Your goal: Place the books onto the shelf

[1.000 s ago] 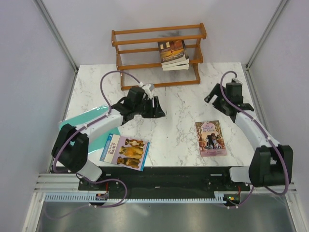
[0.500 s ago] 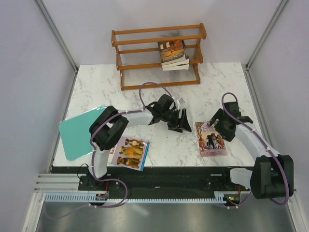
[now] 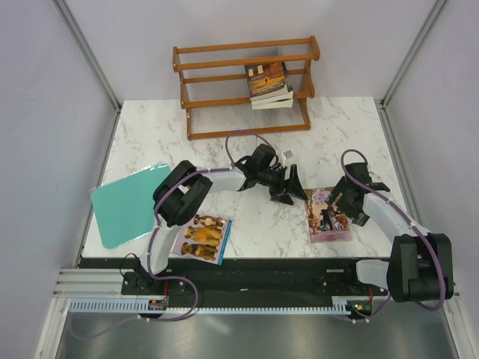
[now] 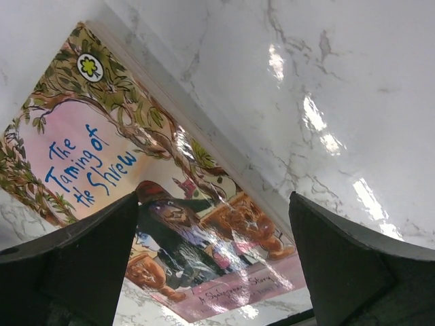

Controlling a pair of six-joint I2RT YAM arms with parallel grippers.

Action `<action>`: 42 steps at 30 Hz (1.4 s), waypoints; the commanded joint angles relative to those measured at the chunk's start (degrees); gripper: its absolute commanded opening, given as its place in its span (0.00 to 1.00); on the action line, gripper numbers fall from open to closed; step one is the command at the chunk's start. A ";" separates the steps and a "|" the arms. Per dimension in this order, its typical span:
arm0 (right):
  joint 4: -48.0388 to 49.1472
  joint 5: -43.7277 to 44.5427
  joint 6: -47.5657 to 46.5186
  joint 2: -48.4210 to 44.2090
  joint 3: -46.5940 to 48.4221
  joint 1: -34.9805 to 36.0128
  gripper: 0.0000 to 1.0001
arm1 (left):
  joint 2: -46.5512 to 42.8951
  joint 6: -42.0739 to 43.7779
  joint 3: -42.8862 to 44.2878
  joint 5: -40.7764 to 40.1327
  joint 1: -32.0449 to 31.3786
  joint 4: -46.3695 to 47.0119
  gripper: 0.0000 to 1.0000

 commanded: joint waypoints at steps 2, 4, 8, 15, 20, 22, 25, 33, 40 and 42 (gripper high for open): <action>6.95 -4.16 -8.30 4.98 0.41 -0.26 0.98 | 1.99 -4.07 2.02 3.27 -0.18 3.56 0.85; 8.62 -6.79 -9.19 6.75 0.06 -0.26 0.98 | 2.34 -4.68 1.93 3.62 -0.18 4.00 0.86; 15.11 -16.19 -10.25 8.95 -1.43 -0.26 0.98 | 2.87 -5.39 2.11 3.88 -0.18 4.53 0.86; 26.73 -31.76 -8.06 4.92 -7.49 -0.26 0.88 | 1.03 -5.57 -0.44 0.90 0.52 4.18 0.86; 34.11 -39.04 -6.83 2.10 -11.72 -0.26 0.51 | 0.41 -4.77 -1.76 -0.42 2.62 2.68 0.86; 36.13 -40.98 -6.30 2.45 -12.51 -0.26 0.43 | 0.23 -4.77 -2.11 -0.86 3.50 2.68 0.86; 39.99 -44.94 -5.95 3.68 -12.86 -0.26 0.35 | -0.47 -4.07 -2.38 -1.56 5.17 2.42 0.85; 45.97 -48.12 -4.02 7.10 -14.35 -0.26 0.47 | -0.12 -2.40 -2.73 -0.95 8.43 1.01 0.85; 51.52 -47.76 -0.94 9.83 -17.34 -0.26 0.52 | -0.03 -1.44 -3.17 -0.42 8.69 0.31 0.85; 51.35 -47.32 -1.37 10.10 -17.61 -0.26 0.52 | -1.52 0.67 -3.17 -1.64 8.96 -2.67 0.85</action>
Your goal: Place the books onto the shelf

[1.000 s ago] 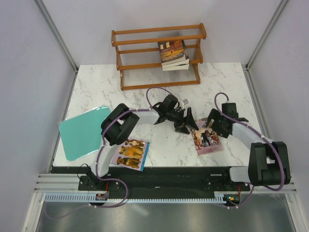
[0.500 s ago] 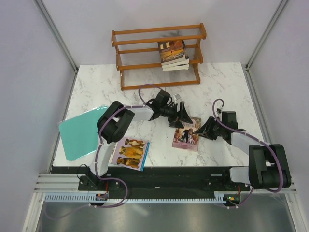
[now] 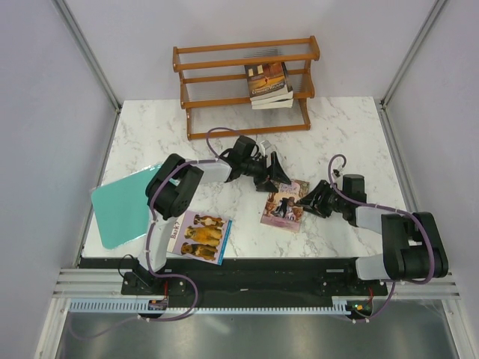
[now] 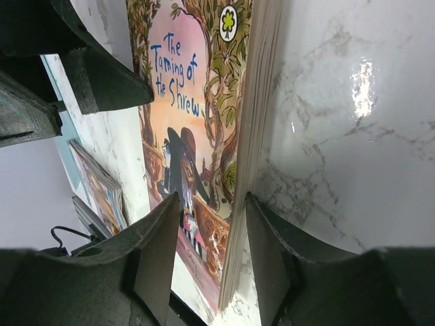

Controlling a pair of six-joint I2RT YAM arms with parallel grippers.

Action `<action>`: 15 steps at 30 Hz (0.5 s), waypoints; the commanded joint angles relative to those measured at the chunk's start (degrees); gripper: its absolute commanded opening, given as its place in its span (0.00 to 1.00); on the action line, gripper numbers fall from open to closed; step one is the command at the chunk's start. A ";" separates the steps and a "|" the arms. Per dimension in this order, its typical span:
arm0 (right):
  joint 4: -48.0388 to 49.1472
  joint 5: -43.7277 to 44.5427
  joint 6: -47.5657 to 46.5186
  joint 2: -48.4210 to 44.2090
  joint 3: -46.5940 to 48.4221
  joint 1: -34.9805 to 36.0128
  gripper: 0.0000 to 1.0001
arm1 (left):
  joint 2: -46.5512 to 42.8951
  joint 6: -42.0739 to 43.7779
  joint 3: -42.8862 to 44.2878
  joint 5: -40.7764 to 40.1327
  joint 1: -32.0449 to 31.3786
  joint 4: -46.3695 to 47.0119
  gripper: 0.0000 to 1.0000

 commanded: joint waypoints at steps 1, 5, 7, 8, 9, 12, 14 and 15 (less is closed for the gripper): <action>3.94 0.50 0.22 1.35 -1.39 0.24 0.52 | -3.49 5.78 -0.85 -3.46 0.52 -6.91 0.85; 4.90 0.86 0.40 1.71 -1.65 0.24 0.52 | -4.82 11.07 0.21 -7.07 0.43 -16.06 0.85; 7.01 0.16 1.62 2.41 -1.74 0.24 0.51 | -3.59 11.24 -0.06 -6.46 0.43 -16.33 0.85; 7.97 -0.46 2.32 3.11 -1.83 0.24 0.50 | -2.98 11.16 -0.06 -5.68 0.43 -16.33 0.85; 10.33 -0.90 2.85 3.55 -1.92 0.33 0.50 | -1.84 10.98 -0.06 -5.32 0.35 -16.25 0.85; 14.99 -3.01 5.31 4.69 -2.09 0.33 0.49 | -0.60 10.63 0.38 -4.62 -0.01 -15.90 0.85; 15.80 -3.98 5.58 5.57 -1.22 0.77 0.48 | 0.10 10.63 1.08 -4.53 -0.10 -15.81 0.85; 16.41 -4.76 5.58 5.83 -0.95 0.94 0.47 | 0.28 10.46 1.26 -4.53 -0.10 -15.72 0.85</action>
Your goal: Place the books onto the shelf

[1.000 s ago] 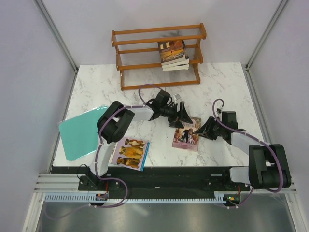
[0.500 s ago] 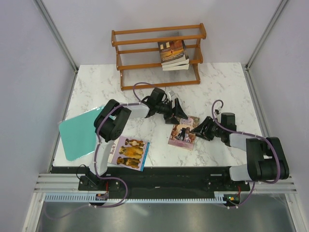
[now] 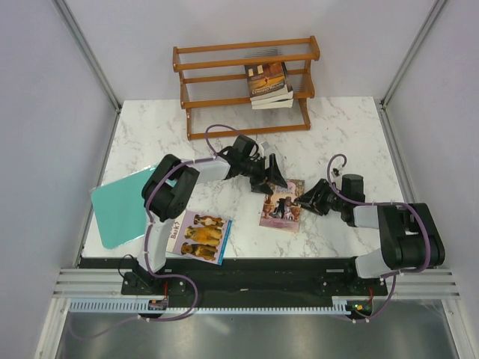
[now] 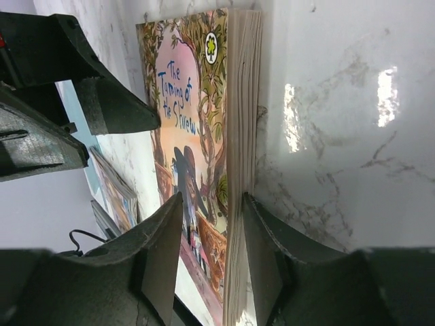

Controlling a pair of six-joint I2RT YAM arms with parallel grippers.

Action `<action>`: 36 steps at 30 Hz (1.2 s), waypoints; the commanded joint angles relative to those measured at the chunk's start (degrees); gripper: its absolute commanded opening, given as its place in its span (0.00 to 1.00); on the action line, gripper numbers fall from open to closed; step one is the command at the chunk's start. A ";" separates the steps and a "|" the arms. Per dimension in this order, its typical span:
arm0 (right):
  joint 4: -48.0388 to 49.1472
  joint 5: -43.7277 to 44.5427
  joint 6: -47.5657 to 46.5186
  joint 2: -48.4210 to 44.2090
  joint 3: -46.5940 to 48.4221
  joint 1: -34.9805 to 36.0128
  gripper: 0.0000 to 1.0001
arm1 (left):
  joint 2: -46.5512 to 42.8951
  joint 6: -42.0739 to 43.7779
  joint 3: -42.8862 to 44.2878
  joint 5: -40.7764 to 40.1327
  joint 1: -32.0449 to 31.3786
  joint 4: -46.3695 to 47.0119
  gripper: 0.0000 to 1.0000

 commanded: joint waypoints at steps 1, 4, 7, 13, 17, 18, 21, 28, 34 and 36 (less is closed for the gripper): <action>6.60 -3.15 1.26 1.81 0.73 1.25 0.47 | 3.30 3.48 1.13 -1.88 -0.29 -4.83 0.85; 6.69 -4.03 0.82 2.69 2.05 3.44 0.44 | 3.74 3.22 2.10 -1.36 -0.47 -4.66 0.85; 7.04 -4.38 0.73 3.57 2.84 4.85 0.23 | 3.92 3.39 2.45 -1.18 -0.47 -4.66 0.85; 6.61 -4.91 0.03 2.00 3.02 5.03 0.02 | -1.52 7.60 -0.18 -3.37 0.67 -5.36 0.85; 1.18 -5.26 -3.05 -0.64 6.26 5.03 0.00 | -10.13 13.84 -3.26 -10.47 2.69 -9.39 0.85; 0.72 -5.79 -3.66 -0.82 6.97 5.03 0.00 | -12.93 16.20 -4.48 -11.28 3.74 -9.93 0.86; 1.15 -8.33 -3.14 -1.35 9.34 5.03 0.00 | -15.59 19.03 -7.64 -10.85 6.03 -10.63 0.86; 3.61 -13.16 0.54 -2.58 14.79 5.12 0.00 | -14.99 16.76 -15.30 -4.19 8.49 -0.75 0.87; 1.96 -15.46 1.26 -3.72 16.73 5.47 0.00 | -13.75 6.30 -20.84 3.30 8.67 18.35 0.86; 1.24 -15.63 0.99 -3.98 16.56 5.73 0.00 | -14.10 4.20 -21.19 4.27 8.50 22.49 0.85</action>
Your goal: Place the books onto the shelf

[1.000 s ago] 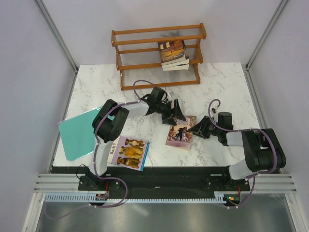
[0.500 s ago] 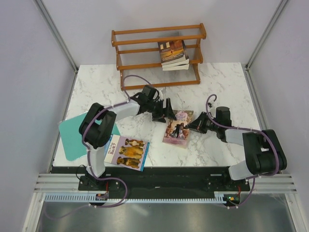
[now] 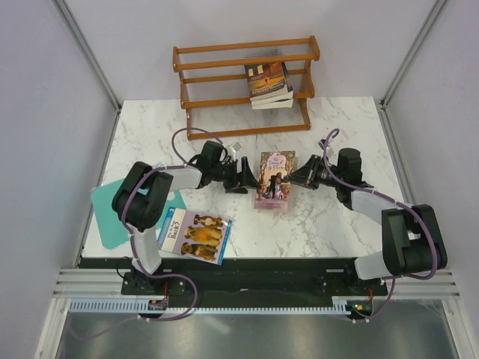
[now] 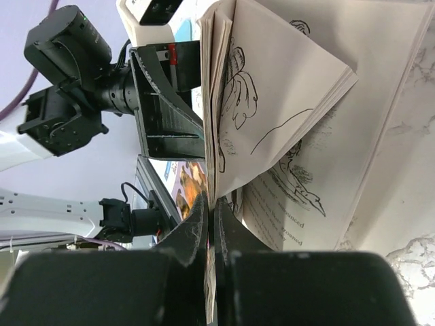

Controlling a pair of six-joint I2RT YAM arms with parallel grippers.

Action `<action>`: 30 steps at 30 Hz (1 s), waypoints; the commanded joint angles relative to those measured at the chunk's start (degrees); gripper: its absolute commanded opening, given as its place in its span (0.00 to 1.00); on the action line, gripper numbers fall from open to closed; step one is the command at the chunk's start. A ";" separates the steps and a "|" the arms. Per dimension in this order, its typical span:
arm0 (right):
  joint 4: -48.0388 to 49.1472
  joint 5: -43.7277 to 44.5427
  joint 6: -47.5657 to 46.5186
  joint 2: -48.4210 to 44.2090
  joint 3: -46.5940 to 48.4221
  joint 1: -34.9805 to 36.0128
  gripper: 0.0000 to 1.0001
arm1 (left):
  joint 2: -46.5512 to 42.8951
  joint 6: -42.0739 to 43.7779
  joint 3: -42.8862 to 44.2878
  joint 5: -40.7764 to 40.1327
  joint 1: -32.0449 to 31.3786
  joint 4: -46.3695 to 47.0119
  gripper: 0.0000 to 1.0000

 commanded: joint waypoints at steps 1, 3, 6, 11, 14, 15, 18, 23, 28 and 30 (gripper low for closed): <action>0.42 -3.44 -0.10 -2.47 1.91 0.95 0.00 | -0.35 -7.03 -1.06 5.95 -0.44 16.07 0.85; 0.76 -3.26 -0.10 -2.56 1.29 1.39 0.00 | -1.14 -8.16 -1.24 6.04 -0.44 18.18 0.85; 1.37 -3.09 0.51 -1.60 0.59 3.23 0.00 | -1.41 -11.23 -1.76 6.92 -0.71 23.27 0.84; 2.96 -1.60 0.69 2.26 0.15 7.27 0.00 | 0.34 -16.68 -0.02 9.73 -2.63 30.48 0.46; -0.45 2.69 -0.98 3.33 0.50 8.33 0.05 | 1.05 -19.15 0.87 11.58 -2.90 33.21 0.02; -1.77 4.80 -1.94 2.54 0.76 8.33 0.09 | 0.62 -19.16 0.78 11.58 -2.73 33.13 0.02; -9.86 14.47 -5.02 -1.05 0.51 8.16 0.46 | -1.84 -17.84 0.61 11.14 -1.50 30.42 0.02; -8.65 22.66 0.67 -7.65 -4.50 7.19 0.78 | -5.28 -18.89 1.04 11.14 2.63 29.53 0.02; 4.32 22.23 9.11 -9.95 -11.71 7.01 0.84 | -4.93 -26.00 3.50 13.86 5.35 37.76 0.02; 11.79 21.52 13.23 -9.51 -14.25 7.01 0.85 | -4.14 -29.26 4.56 14.48 5.53 39.54 0.02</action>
